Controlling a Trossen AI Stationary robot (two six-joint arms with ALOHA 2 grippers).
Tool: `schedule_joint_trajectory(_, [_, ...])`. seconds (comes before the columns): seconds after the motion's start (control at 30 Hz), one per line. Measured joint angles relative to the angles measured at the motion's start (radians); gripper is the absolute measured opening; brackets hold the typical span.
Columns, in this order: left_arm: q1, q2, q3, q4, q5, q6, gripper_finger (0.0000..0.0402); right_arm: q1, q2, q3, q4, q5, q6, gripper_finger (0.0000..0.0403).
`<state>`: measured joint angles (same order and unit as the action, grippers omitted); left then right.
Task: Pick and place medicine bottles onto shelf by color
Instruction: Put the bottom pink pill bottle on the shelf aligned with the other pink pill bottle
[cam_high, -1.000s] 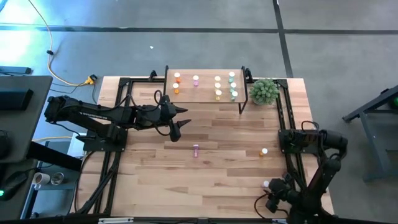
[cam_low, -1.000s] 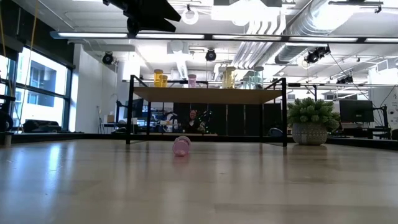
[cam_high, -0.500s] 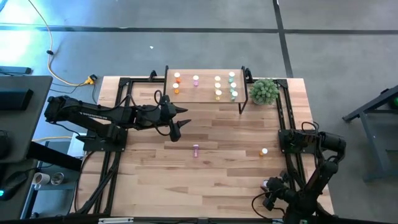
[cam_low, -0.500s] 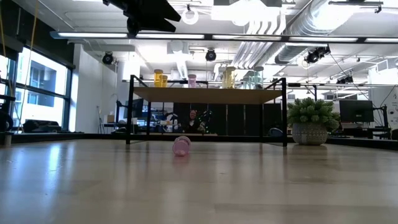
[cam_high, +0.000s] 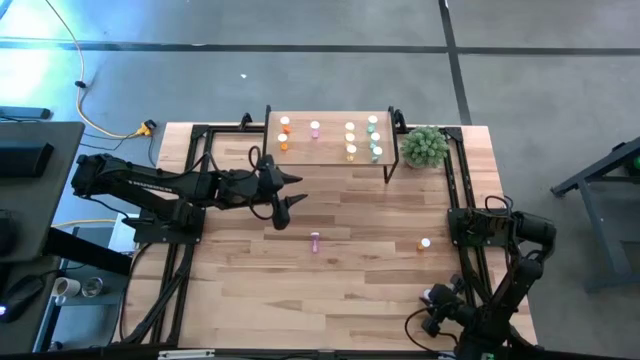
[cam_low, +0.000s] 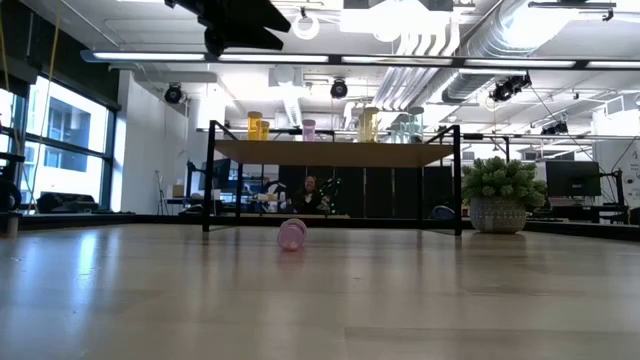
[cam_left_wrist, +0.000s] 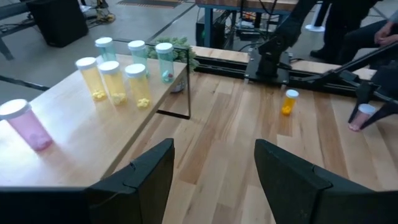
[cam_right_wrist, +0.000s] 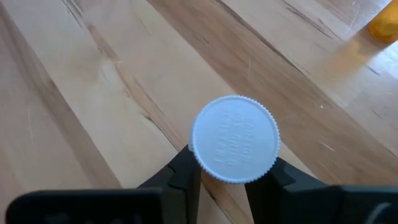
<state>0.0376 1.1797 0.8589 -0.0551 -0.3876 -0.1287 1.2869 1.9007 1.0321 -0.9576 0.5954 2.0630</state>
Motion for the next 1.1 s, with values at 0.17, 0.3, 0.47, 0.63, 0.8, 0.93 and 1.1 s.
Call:
schedule_joint_trajectory(0.17, [0.000,0.000,0.000,0.000,0.068,-0.002,0.0211,-0.032,-0.001,0.013,0.001,-0.001,0.004,0.0084])
schedule_joint_trajectory(0.3, [0.000,0.000,0.000,-0.006,0.131,-0.011,0.0211,-0.076,-0.002,0.043,-0.002,0.003,-0.014,0.0083])
schedule_joint_trajectory(0.47, [0.000,0.000,0.000,-0.053,0.169,-0.044,0.0211,-0.149,-0.002,0.100,-0.002,0.036,-0.080,0.0083])
schedule_joint_trajectory(0.63, [0.000,0.000,0.000,-0.155,0.197,-0.044,0.0211,-0.246,-0.003,0.163,0.001,0.049,-0.248,0.0083])
schedule_joint_trajectory(0.8, [-0.009,0.000,0.000,-0.229,0.238,-0.044,0.0211,-0.363,-0.003,0.214,0.024,0.038,-0.470,0.0083])
schedule_joint_trajectory(0.93, [-0.022,0.000,0.000,-0.269,0.294,-0.044,0.0211,-0.463,-0.003,0.257,0.070,0.020,-0.700,0.0083])
schedule_joint_trajectory(1.1, [-0.051,0.000,0.000,-0.320,0.362,-0.030,0.0211,-0.571,-0.003,0.303,0.155,-0.004,-0.971,0.0083])
